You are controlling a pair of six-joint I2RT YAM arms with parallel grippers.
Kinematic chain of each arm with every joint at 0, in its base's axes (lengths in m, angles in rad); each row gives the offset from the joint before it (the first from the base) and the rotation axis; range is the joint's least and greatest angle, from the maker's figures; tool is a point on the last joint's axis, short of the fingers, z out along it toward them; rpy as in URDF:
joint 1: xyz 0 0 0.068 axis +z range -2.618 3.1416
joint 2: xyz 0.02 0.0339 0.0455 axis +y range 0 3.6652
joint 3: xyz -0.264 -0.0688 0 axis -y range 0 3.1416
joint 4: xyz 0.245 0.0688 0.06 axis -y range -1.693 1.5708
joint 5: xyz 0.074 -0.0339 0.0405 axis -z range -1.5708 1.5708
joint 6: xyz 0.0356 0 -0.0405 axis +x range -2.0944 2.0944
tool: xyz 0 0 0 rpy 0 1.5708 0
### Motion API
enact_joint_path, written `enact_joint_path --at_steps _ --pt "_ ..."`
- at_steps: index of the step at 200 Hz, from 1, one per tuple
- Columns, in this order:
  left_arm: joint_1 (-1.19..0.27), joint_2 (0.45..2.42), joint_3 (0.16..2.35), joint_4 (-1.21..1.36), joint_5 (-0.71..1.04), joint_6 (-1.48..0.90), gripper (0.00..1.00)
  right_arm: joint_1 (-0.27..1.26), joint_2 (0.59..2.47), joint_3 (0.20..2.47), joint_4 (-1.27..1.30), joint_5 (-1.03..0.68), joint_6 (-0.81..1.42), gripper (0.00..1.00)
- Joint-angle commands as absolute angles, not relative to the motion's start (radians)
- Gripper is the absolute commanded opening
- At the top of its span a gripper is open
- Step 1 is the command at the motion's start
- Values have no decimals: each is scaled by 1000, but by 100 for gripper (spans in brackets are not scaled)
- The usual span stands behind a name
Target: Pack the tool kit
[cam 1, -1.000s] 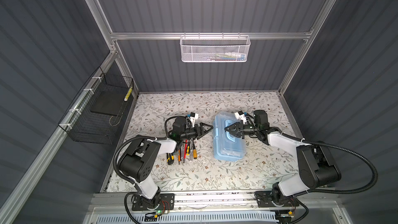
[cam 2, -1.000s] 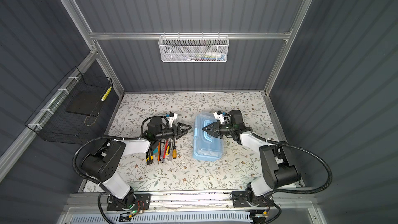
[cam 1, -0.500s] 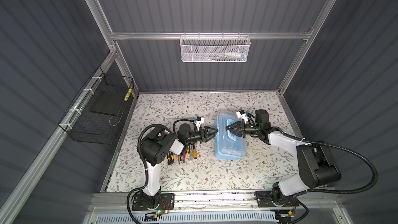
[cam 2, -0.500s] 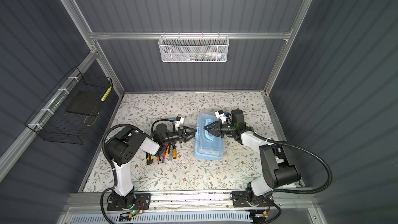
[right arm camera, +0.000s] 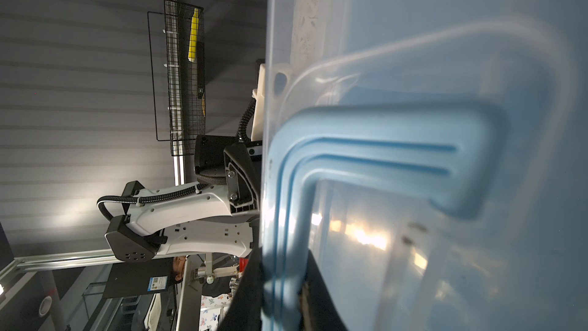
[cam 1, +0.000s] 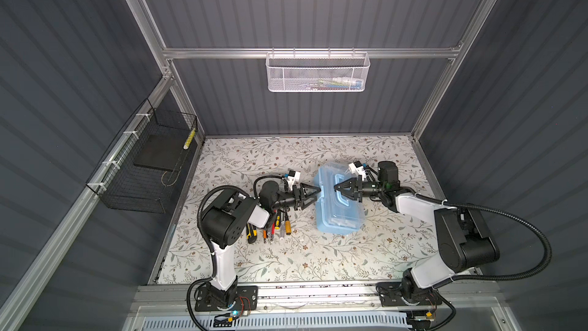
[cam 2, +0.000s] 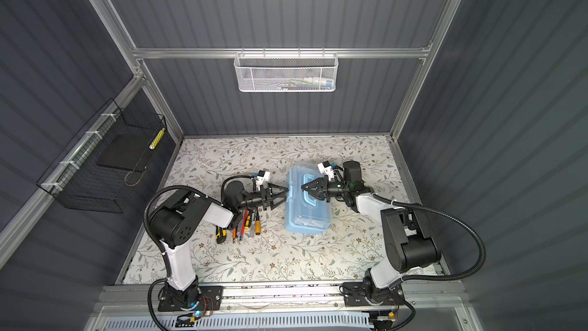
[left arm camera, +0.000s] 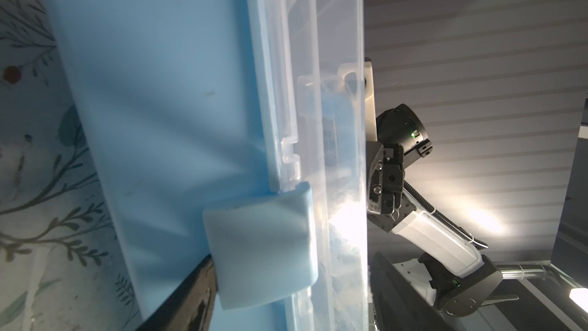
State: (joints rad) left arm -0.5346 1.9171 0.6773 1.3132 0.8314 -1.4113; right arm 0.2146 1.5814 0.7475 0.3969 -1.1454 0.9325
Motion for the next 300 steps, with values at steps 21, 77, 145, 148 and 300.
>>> enact_joint_path --at_steps 21,77,145,148,300 --pt "-581 1846 718 1529 936 -1422 76 250 1635 730 328 -1064 842 0" --pt "-581 1811 693 1530 953 -1396 76 200 1654 769 133 -989 717 0" --pt "-527 1761 675 1529 983 -1410 76 154 1637 750 120 -948 711 0" --pt "-521 1760 673 1529 984 -1410 76 154 1635 751 118 -947 708 0" --pt "-416 1548 816 267 661 -707 81 415 1613 999 -269 -514 604 0"
